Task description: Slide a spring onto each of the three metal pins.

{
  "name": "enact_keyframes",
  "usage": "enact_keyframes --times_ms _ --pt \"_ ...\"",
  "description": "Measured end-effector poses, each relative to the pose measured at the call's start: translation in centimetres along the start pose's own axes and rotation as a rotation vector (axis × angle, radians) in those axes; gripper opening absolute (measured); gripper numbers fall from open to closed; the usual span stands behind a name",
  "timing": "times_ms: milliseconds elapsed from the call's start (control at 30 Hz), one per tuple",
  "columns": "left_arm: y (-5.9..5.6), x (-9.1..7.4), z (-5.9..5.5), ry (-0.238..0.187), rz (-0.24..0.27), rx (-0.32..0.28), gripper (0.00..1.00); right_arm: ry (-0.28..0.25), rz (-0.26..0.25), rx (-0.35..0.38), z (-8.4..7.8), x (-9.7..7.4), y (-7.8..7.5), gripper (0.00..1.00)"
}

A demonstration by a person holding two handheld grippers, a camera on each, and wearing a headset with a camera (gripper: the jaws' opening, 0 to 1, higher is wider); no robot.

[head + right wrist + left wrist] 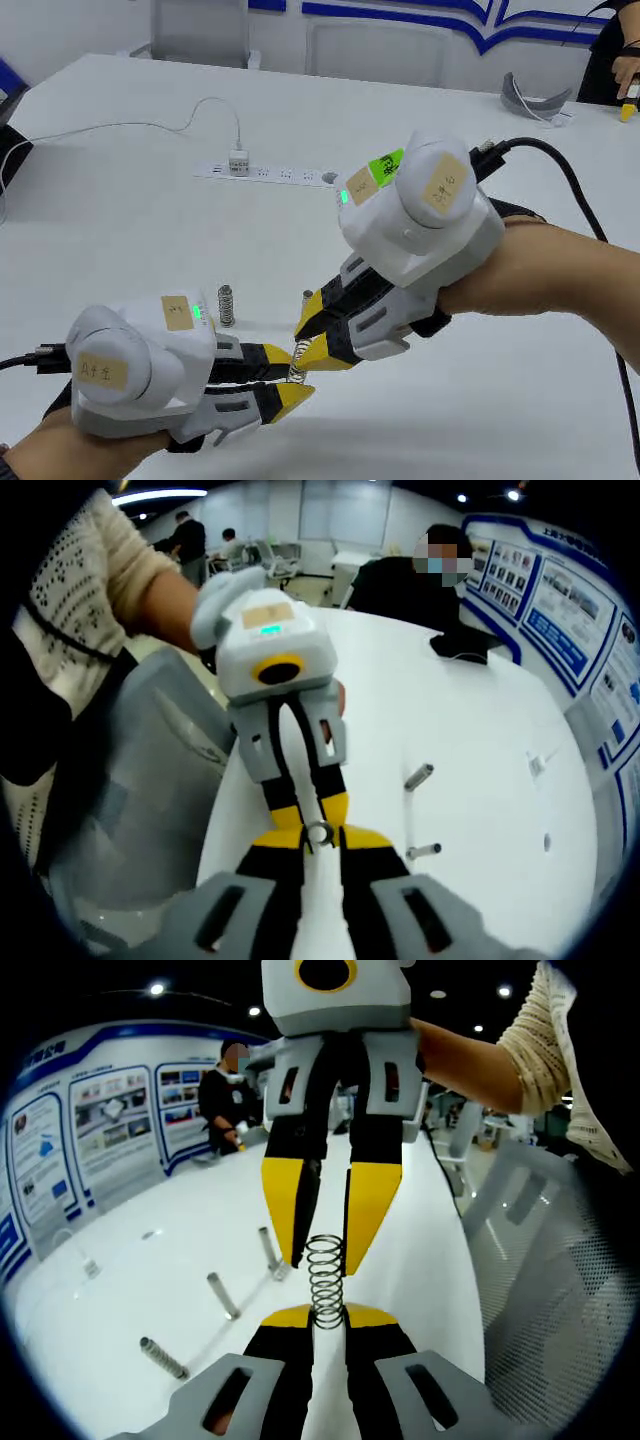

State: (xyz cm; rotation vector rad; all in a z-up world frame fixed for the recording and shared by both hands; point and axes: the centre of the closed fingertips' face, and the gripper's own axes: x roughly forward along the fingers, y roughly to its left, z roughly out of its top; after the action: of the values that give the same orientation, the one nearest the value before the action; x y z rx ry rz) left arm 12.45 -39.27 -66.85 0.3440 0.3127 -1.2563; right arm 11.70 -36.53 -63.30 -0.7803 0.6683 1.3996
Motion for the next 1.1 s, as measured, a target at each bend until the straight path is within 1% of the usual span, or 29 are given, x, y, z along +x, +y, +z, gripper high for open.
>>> enact_keyframes --times_ms 200,333,500,700,867,967,1033,1100 --pt "0.0 0.1 0.0 0.003 -0.002 -0.002 0.11 0.037 0.022 -0.004 -0.3 0.6 0.2 0.14" --pt "0.0 0.1 0.0 0.005 -0.003 0.003 0.11 0.069 0.028 -0.013 -0.6 1.1 0.2 0.14" --pt "-0.1 0.2 0.1 0.008 -0.003 0.01 0.11 0.094 0.034 -0.009 -0.9 1.3 0.2 0.14" --pt "-0.1 0.2 0.1 0.011 -0.001 0.011 0.11 0.103 0.037 -0.004 -1.0 1.4 0.3 0.13" --pt "0.3 0.2 0.3 -0.011 0.016 -0.005 0.12 0.094 0.024 0.0 -0.8 1.2 -0.1 0.12" --pt "0.3 0.2 0.3 -0.014 0.015 -0.018 0.15 0.09 0.02 0.003 -0.7 1.1 -0.3 0.12" --pt "0.2 0.2 0.3 -0.021 0.011 -0.029 0.19 0.091 0.018 0.004 -0.8 1.0 -0.4 0.12" --pt "0.2 0.1 0.2 -0.025 0.012 -0.037 0.21 0.087 0.016 0.01 -0.7 0.9 -0.6 0.12"
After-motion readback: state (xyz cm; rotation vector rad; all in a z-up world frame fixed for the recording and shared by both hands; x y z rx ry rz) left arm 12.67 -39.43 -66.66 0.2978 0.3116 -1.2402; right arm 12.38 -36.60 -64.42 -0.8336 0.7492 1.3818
